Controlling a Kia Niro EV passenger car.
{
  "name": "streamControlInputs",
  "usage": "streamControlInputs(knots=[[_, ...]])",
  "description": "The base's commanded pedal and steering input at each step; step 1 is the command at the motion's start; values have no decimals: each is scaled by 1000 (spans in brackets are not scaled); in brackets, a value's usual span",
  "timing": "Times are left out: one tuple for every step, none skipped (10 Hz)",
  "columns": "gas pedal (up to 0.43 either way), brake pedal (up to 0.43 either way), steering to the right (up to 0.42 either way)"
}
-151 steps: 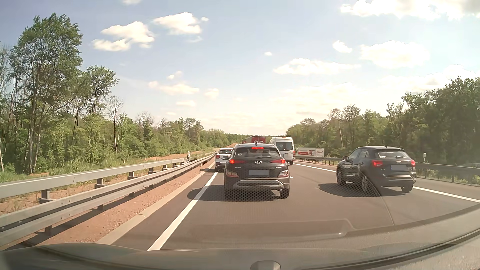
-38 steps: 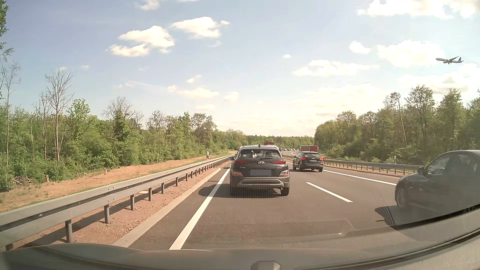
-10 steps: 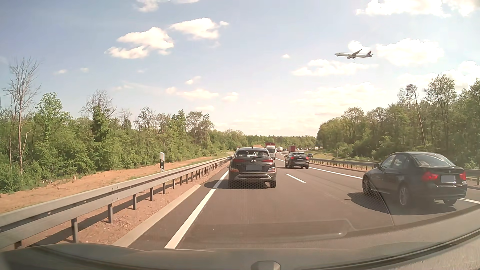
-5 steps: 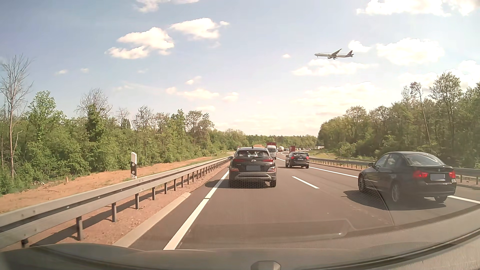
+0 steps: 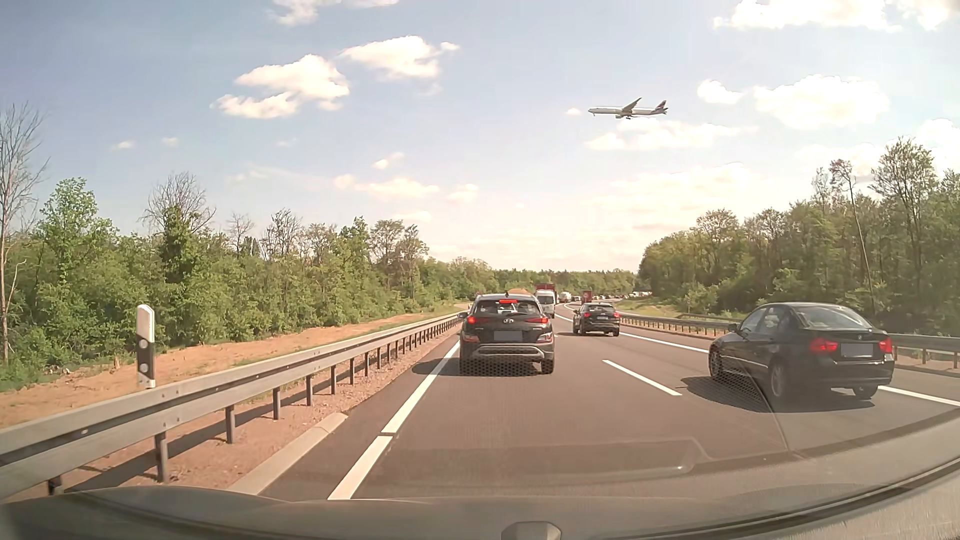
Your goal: Follow the waypoints while adhering to traffic rules and regulations
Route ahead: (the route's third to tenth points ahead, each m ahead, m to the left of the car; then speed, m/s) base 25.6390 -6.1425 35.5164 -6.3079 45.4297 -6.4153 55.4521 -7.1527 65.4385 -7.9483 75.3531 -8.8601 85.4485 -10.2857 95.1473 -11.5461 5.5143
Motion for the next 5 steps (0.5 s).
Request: streamControlInputs(knots=[[79,0,-4],[79,0,-3],[79,0,-3],[79,0,-3],[67,0,-2]])
